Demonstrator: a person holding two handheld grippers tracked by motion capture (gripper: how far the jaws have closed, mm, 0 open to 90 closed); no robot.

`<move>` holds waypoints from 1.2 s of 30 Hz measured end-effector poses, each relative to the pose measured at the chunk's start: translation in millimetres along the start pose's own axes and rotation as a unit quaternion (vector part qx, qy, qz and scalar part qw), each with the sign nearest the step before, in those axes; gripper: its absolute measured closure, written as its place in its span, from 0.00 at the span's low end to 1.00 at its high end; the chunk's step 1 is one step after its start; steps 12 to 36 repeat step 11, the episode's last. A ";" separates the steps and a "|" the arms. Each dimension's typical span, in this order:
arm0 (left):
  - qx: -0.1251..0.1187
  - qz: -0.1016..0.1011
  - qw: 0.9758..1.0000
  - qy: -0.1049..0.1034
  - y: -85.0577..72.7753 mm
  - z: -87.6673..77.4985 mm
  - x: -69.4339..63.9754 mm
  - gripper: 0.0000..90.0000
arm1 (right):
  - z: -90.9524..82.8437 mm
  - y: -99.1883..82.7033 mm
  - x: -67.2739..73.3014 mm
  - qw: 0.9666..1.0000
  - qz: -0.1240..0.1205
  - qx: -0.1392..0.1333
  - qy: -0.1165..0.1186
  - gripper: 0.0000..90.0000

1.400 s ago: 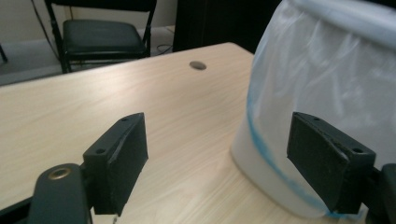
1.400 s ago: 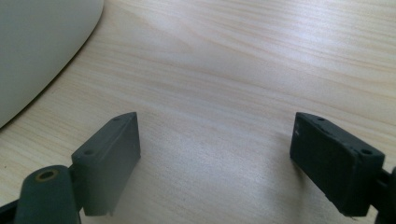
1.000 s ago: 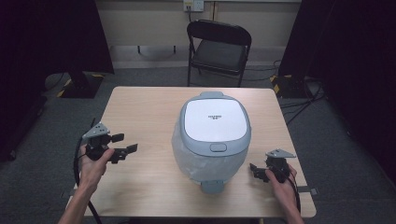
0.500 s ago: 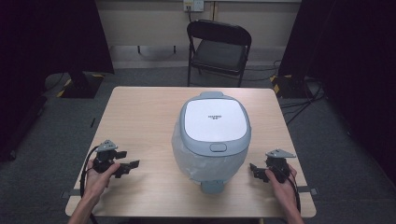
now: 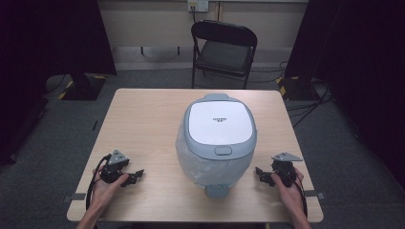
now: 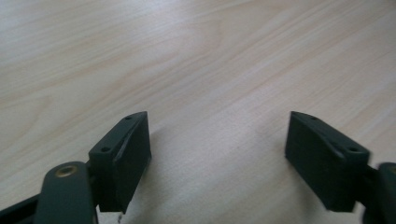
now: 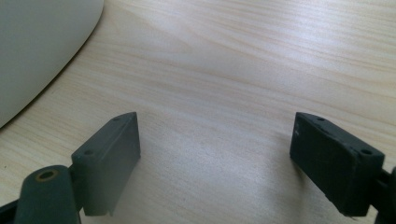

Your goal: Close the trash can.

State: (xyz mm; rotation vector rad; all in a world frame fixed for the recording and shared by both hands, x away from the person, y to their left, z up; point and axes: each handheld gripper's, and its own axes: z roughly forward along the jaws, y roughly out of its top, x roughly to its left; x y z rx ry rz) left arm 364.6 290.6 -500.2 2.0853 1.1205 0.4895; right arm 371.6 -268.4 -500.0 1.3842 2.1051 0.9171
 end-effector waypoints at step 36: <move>-0.007 -0.001 1.000 -0.003 -1.0 1.9 0.9 0.19 | 0.0 0.0 0.1 1.000 0.000 0.000 0.000 0.17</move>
